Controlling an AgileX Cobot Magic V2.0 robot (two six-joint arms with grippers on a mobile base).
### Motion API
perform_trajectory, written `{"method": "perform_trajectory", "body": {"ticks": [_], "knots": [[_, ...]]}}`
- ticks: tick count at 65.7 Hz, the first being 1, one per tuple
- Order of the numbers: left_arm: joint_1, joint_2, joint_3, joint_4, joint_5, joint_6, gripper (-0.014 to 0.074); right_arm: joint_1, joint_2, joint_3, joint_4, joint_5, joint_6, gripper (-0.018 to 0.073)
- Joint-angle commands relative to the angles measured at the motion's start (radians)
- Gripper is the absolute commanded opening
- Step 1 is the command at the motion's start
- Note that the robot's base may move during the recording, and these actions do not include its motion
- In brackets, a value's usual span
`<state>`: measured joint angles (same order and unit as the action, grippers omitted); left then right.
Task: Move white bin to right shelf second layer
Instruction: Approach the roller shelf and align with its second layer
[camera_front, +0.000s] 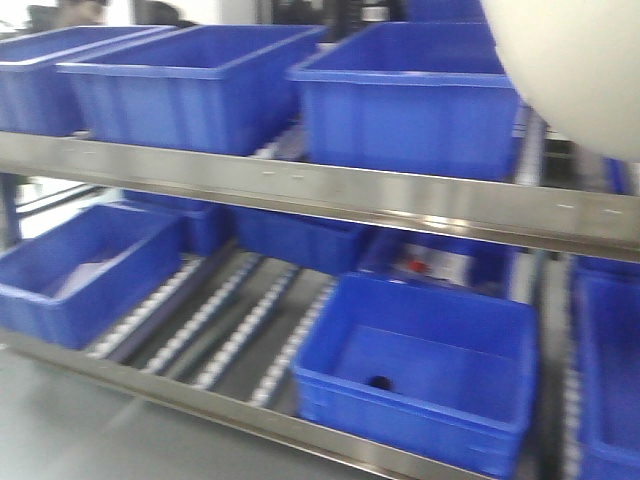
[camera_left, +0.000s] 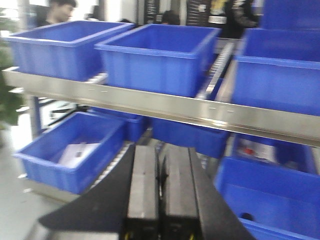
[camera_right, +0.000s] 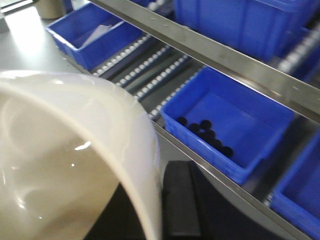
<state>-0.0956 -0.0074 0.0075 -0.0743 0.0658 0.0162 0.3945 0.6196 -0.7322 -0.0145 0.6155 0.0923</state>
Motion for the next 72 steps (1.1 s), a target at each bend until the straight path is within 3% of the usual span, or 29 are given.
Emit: {"method": "perform_trajectory", "body": {"ticks": [1, 72], "knots": [[-0.006, -0.003, 0.037, -0.001, -0.086, -0.007, 0.0085, -0.003, 0.001, -0.033, -0.005, -0.095, -0.002, 0.0053], [-0.006, -0.003, 0.037, -0.001, -0.086, -0.007, 0.0085, -0.003, 0.001, -0.033, -0.005, -0.095, -0.002, 0.0053]]}}
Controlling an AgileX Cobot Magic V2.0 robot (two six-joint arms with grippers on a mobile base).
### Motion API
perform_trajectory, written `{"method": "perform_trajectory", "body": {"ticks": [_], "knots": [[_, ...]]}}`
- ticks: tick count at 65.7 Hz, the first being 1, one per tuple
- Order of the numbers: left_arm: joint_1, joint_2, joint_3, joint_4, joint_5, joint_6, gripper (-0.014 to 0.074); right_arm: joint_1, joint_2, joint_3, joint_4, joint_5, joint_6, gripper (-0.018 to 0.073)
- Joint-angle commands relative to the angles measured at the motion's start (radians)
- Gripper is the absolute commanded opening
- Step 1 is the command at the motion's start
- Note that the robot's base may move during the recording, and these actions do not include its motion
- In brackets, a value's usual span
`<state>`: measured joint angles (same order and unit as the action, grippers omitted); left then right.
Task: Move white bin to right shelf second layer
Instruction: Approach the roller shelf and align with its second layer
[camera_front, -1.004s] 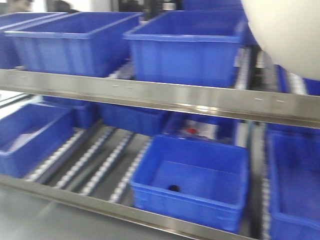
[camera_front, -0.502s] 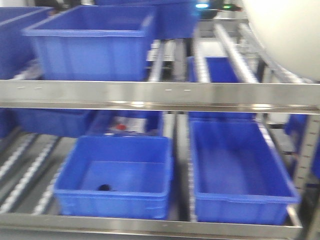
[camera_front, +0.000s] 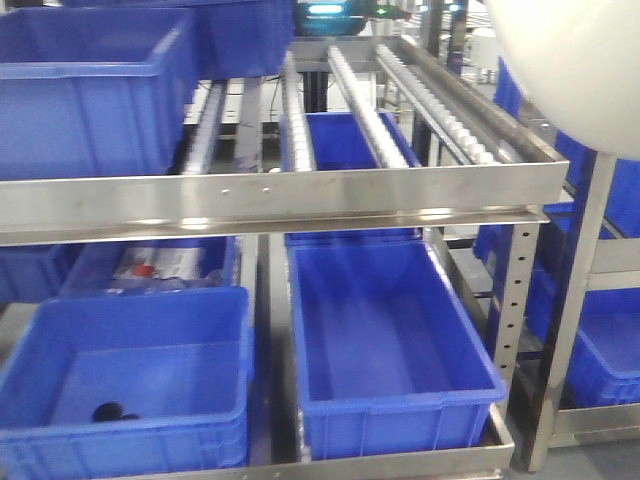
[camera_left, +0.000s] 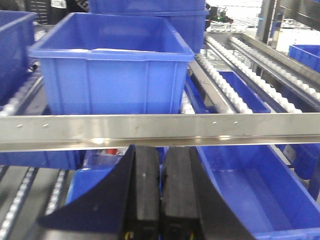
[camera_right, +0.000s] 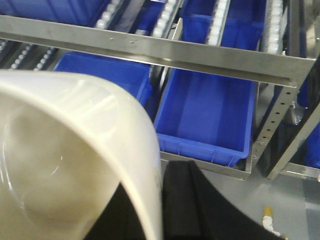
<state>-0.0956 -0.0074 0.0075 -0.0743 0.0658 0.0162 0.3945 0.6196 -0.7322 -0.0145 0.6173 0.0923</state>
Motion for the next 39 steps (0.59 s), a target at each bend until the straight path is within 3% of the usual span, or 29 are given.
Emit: {"method": "perform_trajectory", "body": {"ticks": [1, 39], "knots": [[-0.006, -0.003, 0.037, -0.001, -0.086, -0.007, 0.0085, -0.003, 0.001, -0.033, -0.005, -0.096, -0.002, 0.0053], [-0.006, -0.003, 0.037, -0.001, -0.086, -0.007, 0.0085, -0.003, 0.001, -0.033, -0.005, -0.096, -0.002, 0.0053]]}}
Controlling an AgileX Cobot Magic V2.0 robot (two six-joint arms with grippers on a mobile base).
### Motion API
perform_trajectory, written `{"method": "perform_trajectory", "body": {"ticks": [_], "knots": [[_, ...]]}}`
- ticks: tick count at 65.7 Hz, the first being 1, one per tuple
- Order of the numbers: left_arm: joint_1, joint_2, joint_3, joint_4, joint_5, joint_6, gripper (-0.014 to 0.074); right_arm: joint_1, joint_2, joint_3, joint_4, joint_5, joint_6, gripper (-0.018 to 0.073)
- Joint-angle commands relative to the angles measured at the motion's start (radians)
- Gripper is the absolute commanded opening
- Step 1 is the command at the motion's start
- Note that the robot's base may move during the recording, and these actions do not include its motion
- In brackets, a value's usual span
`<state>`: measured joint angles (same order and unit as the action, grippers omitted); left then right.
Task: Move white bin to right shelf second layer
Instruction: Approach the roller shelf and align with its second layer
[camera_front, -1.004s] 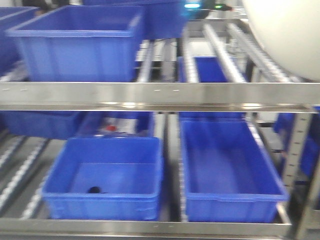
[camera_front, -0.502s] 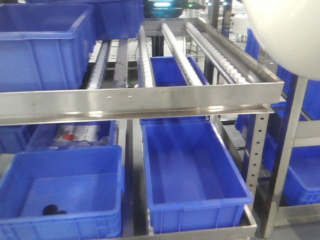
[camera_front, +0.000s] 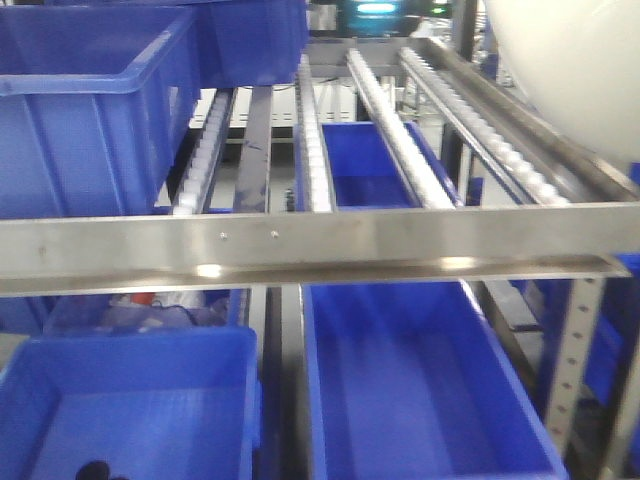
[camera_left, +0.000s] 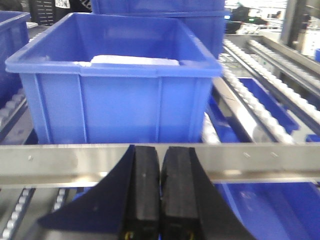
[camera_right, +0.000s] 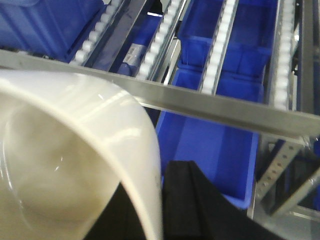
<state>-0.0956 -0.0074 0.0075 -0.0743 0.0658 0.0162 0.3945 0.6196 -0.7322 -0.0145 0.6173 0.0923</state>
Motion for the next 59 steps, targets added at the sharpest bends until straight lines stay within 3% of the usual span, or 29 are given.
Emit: {"method": "perform_trajectory", "body": {"ticks": [1, 59], "knots": [[-0.006, -0.003, 0.037, -0.001, -0.086, -0.007, 0.0085, -0.003, 0.001, -0.033, -0.005, -0.096, -0.002, 0.0053], [-0.006, -0.003, 0.037, -0.001, -0.086, -0.007, 0.0085, -0.003, 0.008, -0.033, -0.005, -0.096, -0.002, 0.0053]]}}
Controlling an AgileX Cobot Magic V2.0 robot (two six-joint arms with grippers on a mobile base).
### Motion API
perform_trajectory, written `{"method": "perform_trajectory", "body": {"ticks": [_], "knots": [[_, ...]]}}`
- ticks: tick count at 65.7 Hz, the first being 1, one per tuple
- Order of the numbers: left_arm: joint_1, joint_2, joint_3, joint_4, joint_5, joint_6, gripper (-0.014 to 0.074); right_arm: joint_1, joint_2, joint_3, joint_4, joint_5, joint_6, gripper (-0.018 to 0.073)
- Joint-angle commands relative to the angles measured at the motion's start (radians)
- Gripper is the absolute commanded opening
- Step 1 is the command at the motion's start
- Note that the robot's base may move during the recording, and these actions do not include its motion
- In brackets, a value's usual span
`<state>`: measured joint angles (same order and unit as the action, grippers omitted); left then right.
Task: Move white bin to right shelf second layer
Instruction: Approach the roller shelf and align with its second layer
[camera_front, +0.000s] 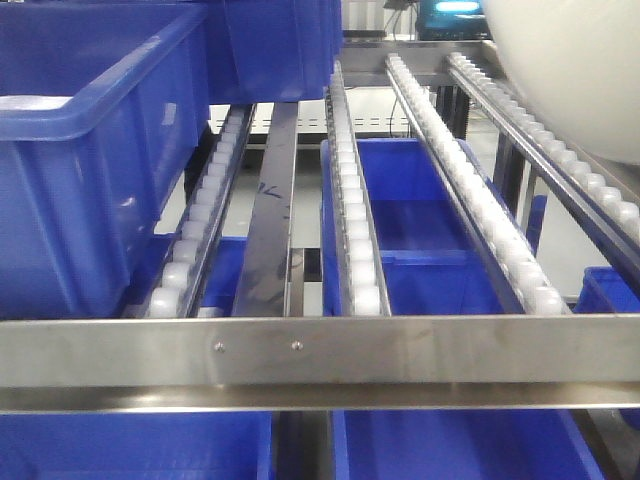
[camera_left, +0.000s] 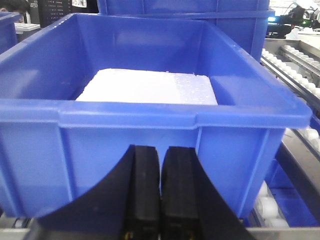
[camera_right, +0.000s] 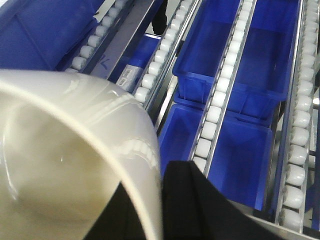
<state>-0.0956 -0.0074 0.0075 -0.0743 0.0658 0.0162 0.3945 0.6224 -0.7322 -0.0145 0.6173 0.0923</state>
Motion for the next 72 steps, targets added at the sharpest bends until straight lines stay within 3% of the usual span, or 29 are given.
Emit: {"method": "perform_trajectory", "body": {"ticks": [1, 72], "knots": [[-0.006, -0.003, 0.037, -0.001, -0.086, -0.007, 0.0085, -0.003, 0.005, -0.033, -0.005, -0.096, -0.002, 0.0053], [-0.006, -0.003, 0.037, -0.001, -0.086, -0.007, 0.0085, -0.003, 0.005, -0.033, -0.005, -0.107, -0.002, 0.0053]]}}
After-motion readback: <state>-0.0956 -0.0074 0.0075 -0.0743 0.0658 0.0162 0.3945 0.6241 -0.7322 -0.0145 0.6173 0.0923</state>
